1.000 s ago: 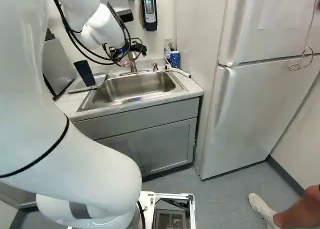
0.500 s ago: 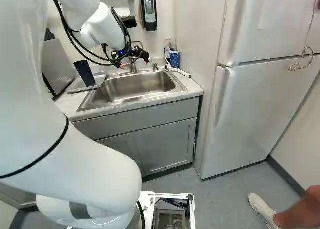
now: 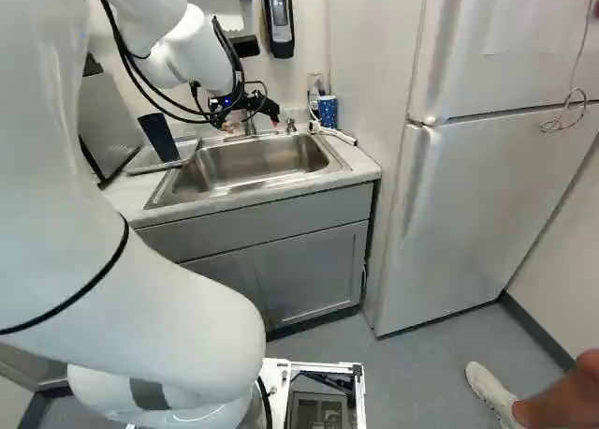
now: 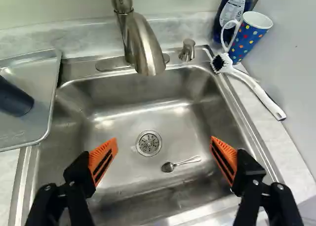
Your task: Rinse the cup and place it in the tray
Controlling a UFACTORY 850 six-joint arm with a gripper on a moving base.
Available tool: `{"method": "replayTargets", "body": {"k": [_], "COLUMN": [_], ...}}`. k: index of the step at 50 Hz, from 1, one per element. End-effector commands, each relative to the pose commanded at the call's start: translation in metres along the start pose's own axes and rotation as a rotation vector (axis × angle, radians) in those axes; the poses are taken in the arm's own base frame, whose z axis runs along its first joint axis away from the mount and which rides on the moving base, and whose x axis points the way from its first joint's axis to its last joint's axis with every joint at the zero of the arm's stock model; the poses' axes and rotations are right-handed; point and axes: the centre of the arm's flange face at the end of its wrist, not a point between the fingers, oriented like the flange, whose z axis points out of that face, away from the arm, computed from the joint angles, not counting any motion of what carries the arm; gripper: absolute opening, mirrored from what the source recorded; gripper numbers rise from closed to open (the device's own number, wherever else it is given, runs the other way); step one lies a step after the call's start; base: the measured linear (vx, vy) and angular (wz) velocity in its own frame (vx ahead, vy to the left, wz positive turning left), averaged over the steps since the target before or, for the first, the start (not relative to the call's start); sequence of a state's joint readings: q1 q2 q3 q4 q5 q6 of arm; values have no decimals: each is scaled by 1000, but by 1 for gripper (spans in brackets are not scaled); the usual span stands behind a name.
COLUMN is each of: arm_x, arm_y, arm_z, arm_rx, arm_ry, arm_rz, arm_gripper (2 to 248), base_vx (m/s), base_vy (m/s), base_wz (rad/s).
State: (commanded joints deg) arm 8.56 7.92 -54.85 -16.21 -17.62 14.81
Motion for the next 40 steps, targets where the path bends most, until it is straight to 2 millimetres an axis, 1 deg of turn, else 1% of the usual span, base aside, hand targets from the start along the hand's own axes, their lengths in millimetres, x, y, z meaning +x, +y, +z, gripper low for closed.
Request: {"method": "replayTargets", "body": {"k": [40], "arm_x": [0], "arm_y": [0], "arm_z": [0], "arm_rx": [0], "arm_ry": [0], "arm_rz": [1], "arm_gripper": [247], "base_vx": [0], "base_vy": [0], "base_wz": [0]}}
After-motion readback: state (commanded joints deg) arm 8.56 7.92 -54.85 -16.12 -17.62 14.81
